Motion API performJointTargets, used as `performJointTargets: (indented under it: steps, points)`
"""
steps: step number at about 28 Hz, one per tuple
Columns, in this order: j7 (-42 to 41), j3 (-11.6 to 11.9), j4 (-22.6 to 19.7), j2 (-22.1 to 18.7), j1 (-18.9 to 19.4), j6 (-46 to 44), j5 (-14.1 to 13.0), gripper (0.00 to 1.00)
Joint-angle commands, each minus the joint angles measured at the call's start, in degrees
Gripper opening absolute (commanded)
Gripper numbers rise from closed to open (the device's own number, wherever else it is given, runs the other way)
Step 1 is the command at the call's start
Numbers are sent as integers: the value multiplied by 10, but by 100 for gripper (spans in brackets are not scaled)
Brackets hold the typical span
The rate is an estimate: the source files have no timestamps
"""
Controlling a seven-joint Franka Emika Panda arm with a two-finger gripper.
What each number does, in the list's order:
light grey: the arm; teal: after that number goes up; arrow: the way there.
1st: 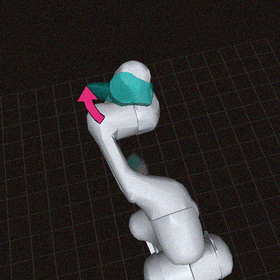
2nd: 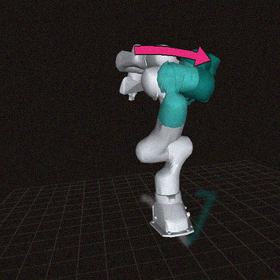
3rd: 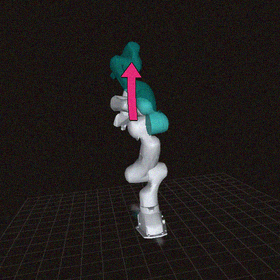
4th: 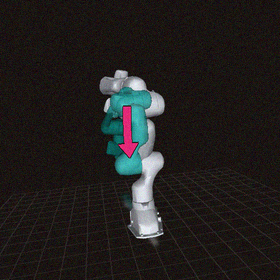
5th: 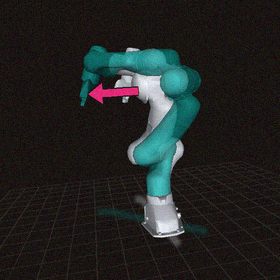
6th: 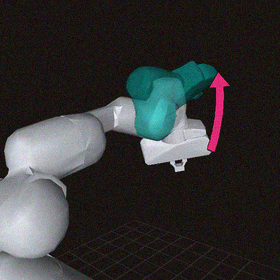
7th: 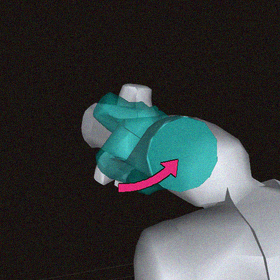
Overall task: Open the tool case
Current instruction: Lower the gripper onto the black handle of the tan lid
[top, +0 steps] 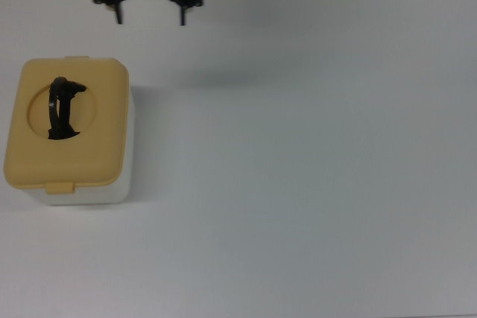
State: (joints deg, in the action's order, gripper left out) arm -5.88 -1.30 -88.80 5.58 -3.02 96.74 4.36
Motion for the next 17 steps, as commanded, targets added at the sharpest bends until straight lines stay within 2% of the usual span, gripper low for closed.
performJointTargets:
  steps: [1, 13, 17]
  points:
    - [-33, 0, 2, 21, -44, 40, -1, 100]
    - [-47, 0, 3, 90, -100, 149, 8, 100]
    - [-115, 0, 4, 104, -120, 167, 0, 100]
